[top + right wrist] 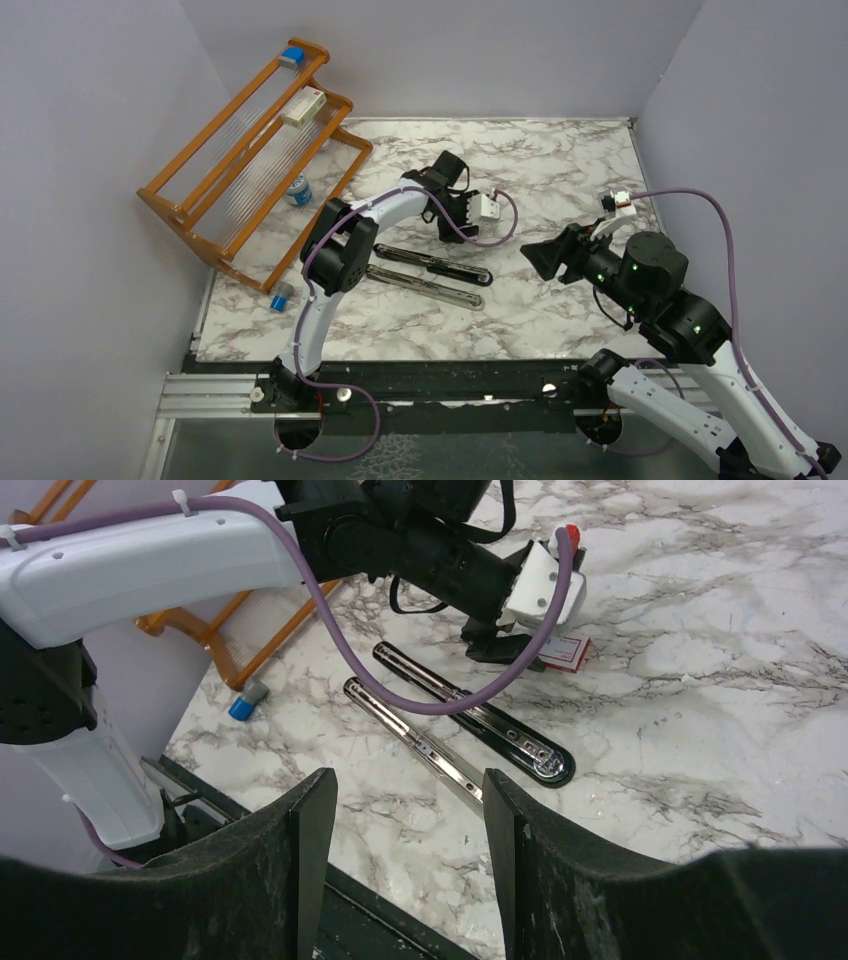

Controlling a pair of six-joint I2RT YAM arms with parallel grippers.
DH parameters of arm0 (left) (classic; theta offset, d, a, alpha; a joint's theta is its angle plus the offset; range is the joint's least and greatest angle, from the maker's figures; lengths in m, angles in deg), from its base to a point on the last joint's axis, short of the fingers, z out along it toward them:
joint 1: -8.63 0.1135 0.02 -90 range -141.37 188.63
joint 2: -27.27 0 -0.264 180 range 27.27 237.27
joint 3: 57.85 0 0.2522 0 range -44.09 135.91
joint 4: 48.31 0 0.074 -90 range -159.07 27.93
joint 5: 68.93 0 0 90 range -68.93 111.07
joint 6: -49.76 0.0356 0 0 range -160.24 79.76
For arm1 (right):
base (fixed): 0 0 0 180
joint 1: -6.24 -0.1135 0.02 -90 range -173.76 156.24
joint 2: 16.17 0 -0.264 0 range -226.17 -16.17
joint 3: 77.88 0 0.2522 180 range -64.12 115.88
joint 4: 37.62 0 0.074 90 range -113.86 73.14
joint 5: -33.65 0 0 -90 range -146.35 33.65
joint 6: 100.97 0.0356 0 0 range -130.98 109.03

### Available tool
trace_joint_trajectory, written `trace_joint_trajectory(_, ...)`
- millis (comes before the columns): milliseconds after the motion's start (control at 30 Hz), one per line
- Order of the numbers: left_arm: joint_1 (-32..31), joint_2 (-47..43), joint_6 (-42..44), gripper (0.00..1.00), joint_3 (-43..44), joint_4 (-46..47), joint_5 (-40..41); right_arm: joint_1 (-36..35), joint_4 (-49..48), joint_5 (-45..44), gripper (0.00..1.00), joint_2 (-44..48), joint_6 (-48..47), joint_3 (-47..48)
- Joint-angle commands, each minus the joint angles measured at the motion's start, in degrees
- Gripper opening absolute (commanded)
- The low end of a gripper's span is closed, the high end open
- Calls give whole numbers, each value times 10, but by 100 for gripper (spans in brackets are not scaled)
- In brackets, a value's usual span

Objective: Load the staples into the stapler

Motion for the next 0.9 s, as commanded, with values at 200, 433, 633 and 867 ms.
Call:
trace_joint_trajectory(200,5,-12,-1,76,26,-15,-39,0,-4,-18,59,4,4,-11)
trace_joint_trajectory(433,40,-106,-103,77,-13,43,-101,-1,-72,-84,59,23,-36,-40)
trace_joint_trajectory(633,89,-268,-299,80,-204,295,-51,-1,-127,-116,59,9,-109,-50)
trace_joint_trajectory(867,144,-384,-503,91,-325,398,84,0,-188,-116,60,-61,-212,-61)
